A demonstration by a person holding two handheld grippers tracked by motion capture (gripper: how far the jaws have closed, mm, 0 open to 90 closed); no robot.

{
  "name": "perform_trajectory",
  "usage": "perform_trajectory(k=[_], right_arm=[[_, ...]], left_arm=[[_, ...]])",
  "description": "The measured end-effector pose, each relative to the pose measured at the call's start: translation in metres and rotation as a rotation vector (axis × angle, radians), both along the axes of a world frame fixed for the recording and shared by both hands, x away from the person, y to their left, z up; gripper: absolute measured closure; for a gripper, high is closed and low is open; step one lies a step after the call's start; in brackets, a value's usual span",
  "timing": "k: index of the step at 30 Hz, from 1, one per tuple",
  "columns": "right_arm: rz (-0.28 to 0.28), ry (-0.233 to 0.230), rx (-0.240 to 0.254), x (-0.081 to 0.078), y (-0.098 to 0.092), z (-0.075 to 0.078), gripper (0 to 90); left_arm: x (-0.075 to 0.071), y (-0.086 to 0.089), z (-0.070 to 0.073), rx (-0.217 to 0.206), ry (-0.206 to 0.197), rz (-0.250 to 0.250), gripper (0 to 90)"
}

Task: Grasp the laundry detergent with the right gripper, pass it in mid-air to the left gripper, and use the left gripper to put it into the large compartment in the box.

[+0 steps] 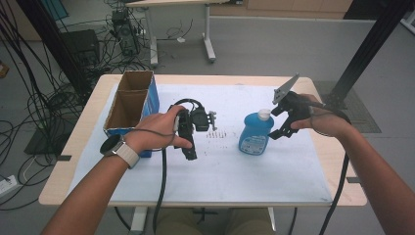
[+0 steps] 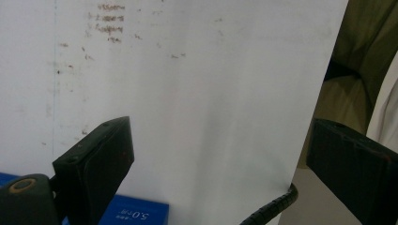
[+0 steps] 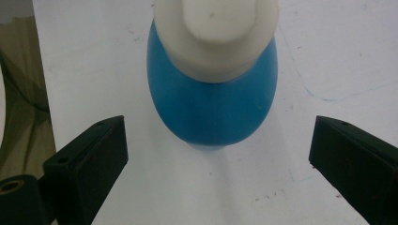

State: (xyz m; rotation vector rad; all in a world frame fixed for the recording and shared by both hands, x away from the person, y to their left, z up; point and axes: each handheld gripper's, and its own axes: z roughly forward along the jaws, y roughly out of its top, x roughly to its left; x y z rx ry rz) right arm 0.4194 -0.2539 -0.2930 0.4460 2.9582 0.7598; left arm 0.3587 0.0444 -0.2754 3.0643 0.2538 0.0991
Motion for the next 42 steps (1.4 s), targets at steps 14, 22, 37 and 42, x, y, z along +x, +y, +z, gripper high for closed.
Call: perform_trajectory(k=[14,22,37,42], right_arm=[[-0.001,0.001,0.001,0.0002,0.0007,-0.0002,4.7],[0.0,0.002,0.002,0.0004,0.0009,-0.0002,4.7],[0.001,-0.002,0.005,0.0007,0.0011,0.0001,4.8],[-0.001,-0.004,0.006,0.0005,0.0016,0.0002,4.9]], left_arm=[[0.0002,0.0009,0.0002,-0.005,-0.002,0.001,8.4],[0.0004,0.0011,0.0002,-0.004,-0.001,0.002,8.4],[0.0009,0.002,0.0002,-0.008,-0.002,0.002,8.4],[0.0004,0.0017,0.0003,-0.01,-0.002,0.004,8.4]])
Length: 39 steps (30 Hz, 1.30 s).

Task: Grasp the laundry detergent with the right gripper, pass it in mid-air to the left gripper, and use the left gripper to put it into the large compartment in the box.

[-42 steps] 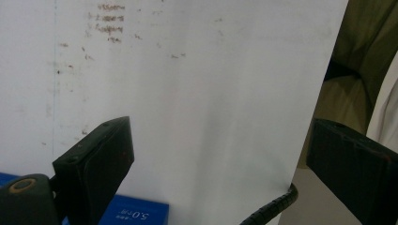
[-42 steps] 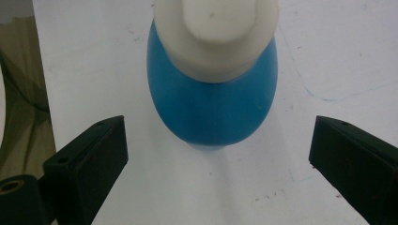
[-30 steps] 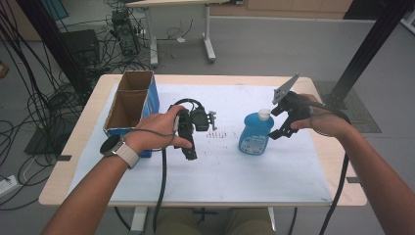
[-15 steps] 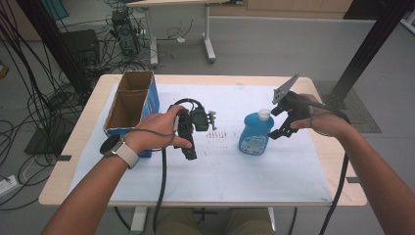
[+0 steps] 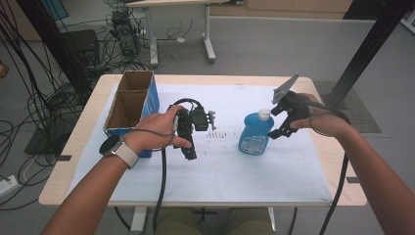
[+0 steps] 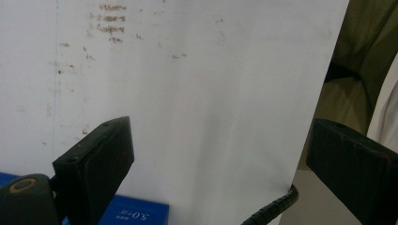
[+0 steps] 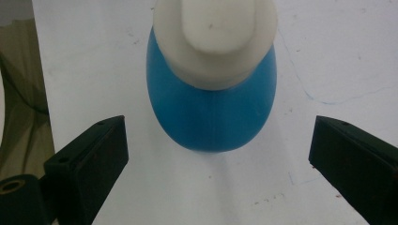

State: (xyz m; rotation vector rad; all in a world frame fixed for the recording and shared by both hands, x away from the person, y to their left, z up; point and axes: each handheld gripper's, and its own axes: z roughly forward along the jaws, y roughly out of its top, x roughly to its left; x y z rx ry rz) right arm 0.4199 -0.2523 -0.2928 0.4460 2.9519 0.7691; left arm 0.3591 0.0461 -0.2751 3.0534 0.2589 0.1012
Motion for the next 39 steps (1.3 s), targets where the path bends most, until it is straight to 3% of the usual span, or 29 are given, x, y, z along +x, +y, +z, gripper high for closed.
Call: perform_trajectory(k=[27,39], right_arm=[[0.002,-0.029,0.024,-0.001,0.0,-0.007,5.1],[-0.01,-0.049,0.082,-0.001,-0.002,-0.019,4.9]], left_arm=[[0.002,0.001,-0.001,-0.006,0.001,0.005,8.5],[0.003,0.001,-0.006,-0.009,0.008,0.007,8.6]])
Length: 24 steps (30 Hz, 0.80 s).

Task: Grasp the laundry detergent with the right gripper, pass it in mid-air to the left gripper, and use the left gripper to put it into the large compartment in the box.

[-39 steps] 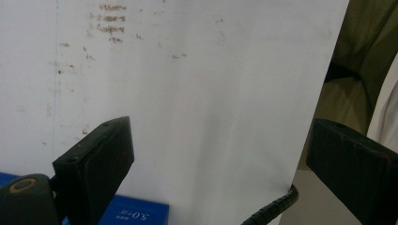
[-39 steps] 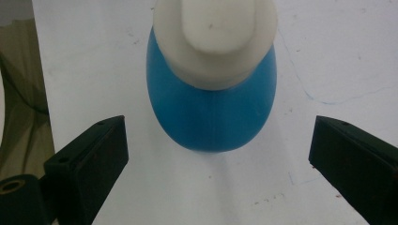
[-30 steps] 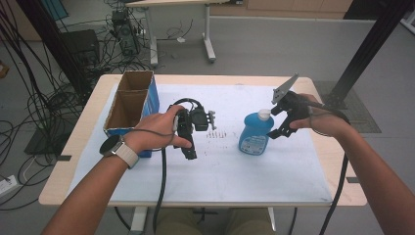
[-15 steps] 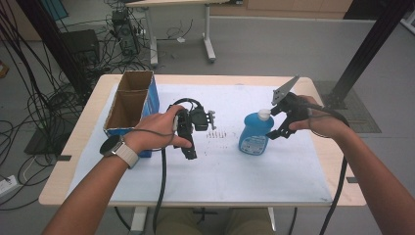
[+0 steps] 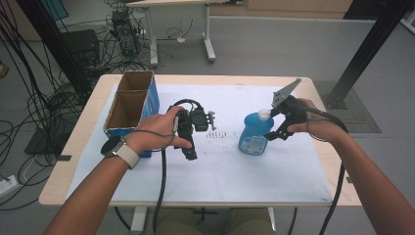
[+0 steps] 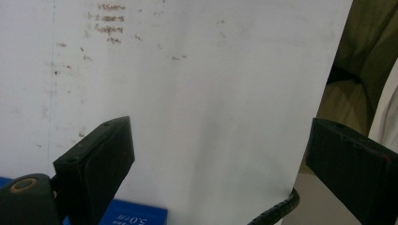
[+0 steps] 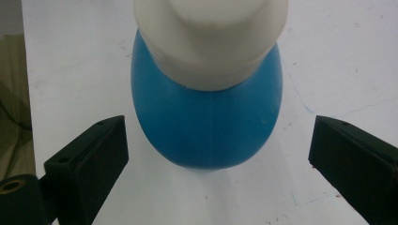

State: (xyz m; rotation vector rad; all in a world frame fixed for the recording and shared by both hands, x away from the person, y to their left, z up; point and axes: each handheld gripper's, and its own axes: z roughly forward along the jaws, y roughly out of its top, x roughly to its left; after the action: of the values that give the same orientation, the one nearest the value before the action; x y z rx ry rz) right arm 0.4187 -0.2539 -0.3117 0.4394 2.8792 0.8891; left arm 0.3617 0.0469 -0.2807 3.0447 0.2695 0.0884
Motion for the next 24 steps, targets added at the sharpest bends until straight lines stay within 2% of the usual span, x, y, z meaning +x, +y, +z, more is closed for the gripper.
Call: perform_trajectory(k=[24], right_arm=[[-0.004,-0.016,0.062,-0.001,0.001,-0.018,5.6]], left_arm=[[0.002,0.001,-0.005,-0.007,0.009,0.006,8.7]])
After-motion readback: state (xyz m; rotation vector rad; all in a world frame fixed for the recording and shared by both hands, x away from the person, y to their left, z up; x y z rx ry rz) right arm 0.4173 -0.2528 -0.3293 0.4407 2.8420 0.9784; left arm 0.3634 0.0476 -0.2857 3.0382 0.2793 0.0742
